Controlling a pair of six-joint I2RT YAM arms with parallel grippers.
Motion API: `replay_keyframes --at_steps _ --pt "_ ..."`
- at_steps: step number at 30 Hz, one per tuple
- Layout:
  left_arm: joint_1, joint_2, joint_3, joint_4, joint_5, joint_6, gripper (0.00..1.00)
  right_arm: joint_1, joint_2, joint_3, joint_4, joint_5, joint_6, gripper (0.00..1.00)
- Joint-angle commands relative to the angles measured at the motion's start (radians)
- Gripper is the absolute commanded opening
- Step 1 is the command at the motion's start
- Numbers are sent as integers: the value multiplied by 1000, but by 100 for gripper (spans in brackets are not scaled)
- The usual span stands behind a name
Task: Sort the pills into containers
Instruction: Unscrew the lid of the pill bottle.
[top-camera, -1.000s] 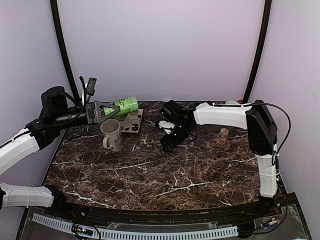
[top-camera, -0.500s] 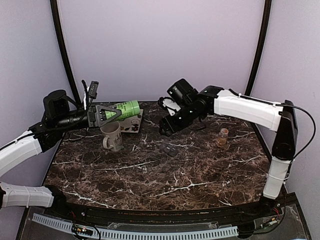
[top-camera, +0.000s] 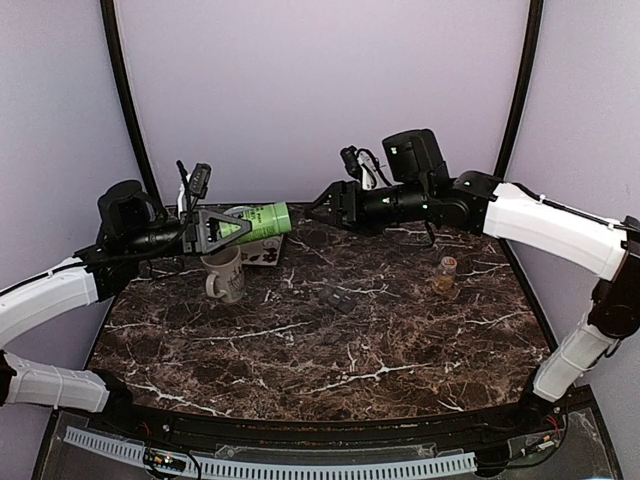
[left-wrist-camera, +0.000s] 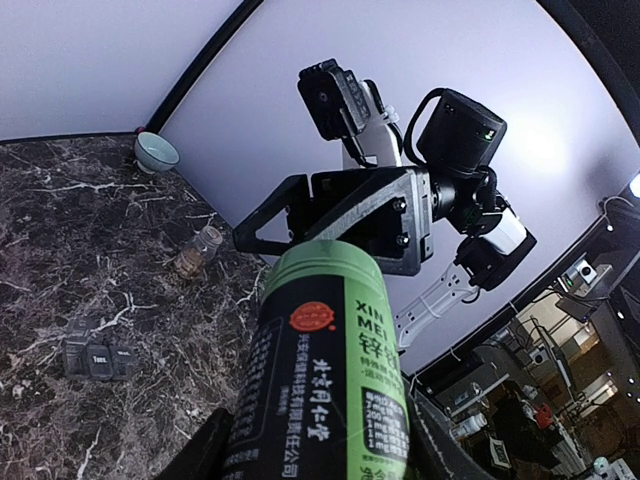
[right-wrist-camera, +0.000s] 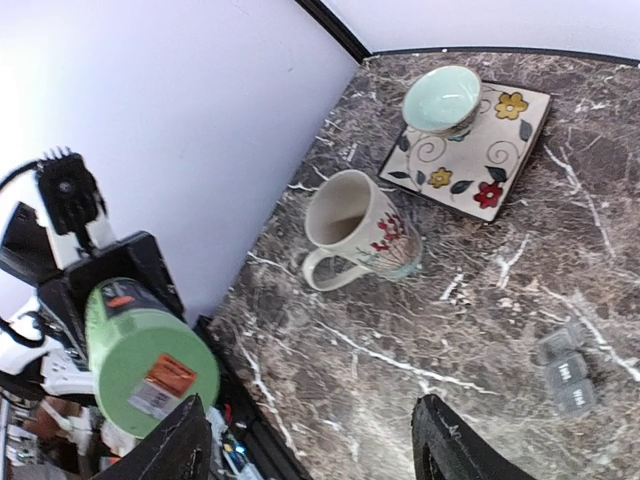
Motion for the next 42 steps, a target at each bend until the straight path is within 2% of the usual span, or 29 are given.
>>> replay_keyframes --at_steps 1,5,7,15,39,42 --pt "7 29 1 153 92 -58 0 -15 -62 -77 220 -109 206 69" --pt "8 67 13 193 128 -80 0 -20 -90 -152 363 -120 226 69" --pt "8 79 19 200 142 -84 0 -20 -96 -173 408 -175 357 68" --pt "8 120 42 234 176 -99 0 -15 -64 -202 563 -278 471 68" --pt "8 158 85 260 191 -119 0 18 -3 -183 538 -367 468 67" --pt "8 162 88 261 194 -119 0 20 -3 -166 533 -375 463 63"
